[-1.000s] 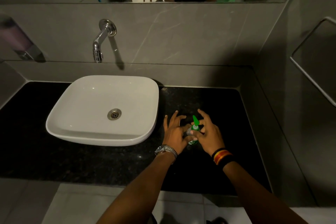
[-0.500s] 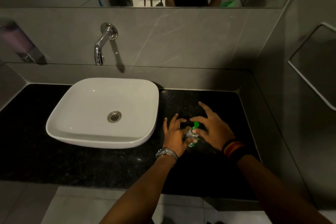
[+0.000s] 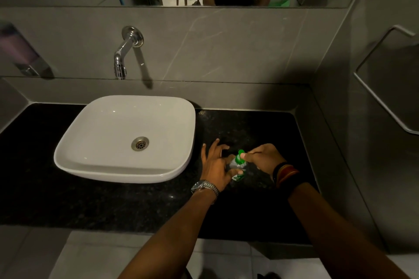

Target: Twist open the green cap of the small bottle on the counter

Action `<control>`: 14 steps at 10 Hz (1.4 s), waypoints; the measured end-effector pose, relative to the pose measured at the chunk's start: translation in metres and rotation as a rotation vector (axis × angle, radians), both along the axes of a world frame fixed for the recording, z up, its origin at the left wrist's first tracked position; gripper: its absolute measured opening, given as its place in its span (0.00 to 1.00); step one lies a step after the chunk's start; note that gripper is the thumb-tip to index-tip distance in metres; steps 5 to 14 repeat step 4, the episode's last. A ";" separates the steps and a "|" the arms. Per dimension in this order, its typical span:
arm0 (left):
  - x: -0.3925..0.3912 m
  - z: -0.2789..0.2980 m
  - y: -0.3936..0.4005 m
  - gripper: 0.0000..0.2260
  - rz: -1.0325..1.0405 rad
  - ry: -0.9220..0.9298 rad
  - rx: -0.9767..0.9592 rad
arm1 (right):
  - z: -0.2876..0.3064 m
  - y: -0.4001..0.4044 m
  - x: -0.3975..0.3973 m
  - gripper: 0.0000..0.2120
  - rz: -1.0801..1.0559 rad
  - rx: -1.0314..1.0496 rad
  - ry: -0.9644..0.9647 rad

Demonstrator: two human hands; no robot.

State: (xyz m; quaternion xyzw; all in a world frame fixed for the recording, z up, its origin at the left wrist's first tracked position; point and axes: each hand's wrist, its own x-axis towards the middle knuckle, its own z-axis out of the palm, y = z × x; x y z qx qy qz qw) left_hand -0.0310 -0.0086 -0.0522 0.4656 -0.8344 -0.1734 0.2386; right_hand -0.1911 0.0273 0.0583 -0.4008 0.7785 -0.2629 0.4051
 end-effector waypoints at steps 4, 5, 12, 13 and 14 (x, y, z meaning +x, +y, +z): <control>0.021 0.041 -0.024 0.58 -0.142 -0.194 0.316 | 0.049 0.008 -0.021 0.12 -0.059 -0.325 -0.131; 0.021 0.041 -0.024 0.58 -0.142 -0.194 0.316 | 0.049 0.008 -0.021 0.12 -0.059 -0.325 -0.131; 0.021 0.041 -0.024 0.58 -0.142 -0.194 0.316 | 0.049 0.008 -0.021 0.12 -0.059 -0.325 -0.131; 0.021 0.041 -0.024 0.58 -0.142 -0.194 0.316 | 0.049 0.008 -0.021 0.12 -0.059 -0.325 -0.131; 0.021 0.041 -0.024 0.58 -0.142 -0.194 0.316 | 0.049 0.008 -0.021 0.12 -0.059 -0.325 -0.131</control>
